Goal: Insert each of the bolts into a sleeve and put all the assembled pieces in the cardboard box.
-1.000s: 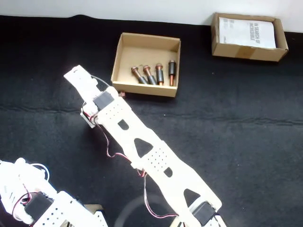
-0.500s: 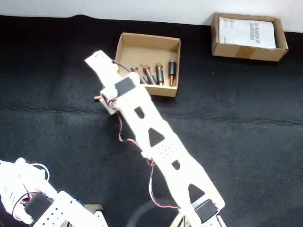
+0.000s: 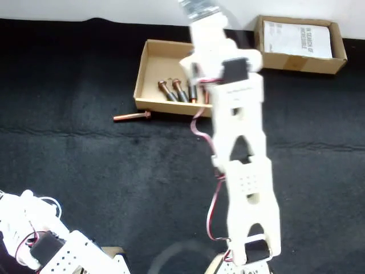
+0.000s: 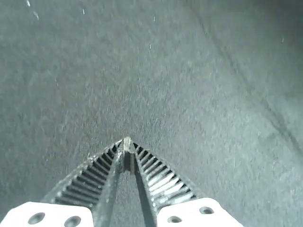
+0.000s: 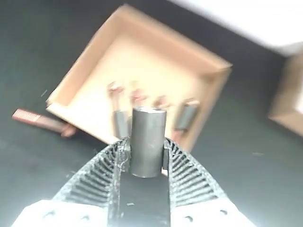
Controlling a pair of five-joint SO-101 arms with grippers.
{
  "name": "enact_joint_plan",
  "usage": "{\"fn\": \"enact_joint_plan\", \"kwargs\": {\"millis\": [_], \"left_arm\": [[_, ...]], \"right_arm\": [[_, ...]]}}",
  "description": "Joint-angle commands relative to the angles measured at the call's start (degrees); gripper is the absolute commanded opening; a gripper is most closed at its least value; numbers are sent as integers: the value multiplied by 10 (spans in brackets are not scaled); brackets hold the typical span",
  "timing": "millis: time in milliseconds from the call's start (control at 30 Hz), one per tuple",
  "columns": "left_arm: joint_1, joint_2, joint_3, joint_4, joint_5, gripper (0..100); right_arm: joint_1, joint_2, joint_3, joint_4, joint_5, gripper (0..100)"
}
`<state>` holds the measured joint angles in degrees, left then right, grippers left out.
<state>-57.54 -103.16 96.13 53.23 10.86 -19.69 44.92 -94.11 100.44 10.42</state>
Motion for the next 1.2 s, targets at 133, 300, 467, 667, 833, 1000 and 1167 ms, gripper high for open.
{"fn": "enact_joint_plan", "kwargs": {"millis": [133, 300, 467, 667, 833, 1000, 1167], "left_arm": [[59, -4, 10, 55, -11, 13], [60, -4, 10, 57, -46, 13], [76, -4, 10, 75, -47, 13], [86, -4, 10, 81, -74, 13], [116, -4, 5, 101, -135, 14], [188, -1, -3, 113, -135, 57], [269, 0, -7, 113, -132, 122]], "right_arm": [[105, -225, -66, 8, 6, 7], [167, -327, -59, 8, 6, 7], [224, -465, 81, 8, 6, 7], [245, -710, 422, 7, 6, 7], [246, -940, 745, 5, 7, 7], [246, -1142, 996, 4, 8, 7], [247, -1289, 1153, 4, 8, 7]]}}
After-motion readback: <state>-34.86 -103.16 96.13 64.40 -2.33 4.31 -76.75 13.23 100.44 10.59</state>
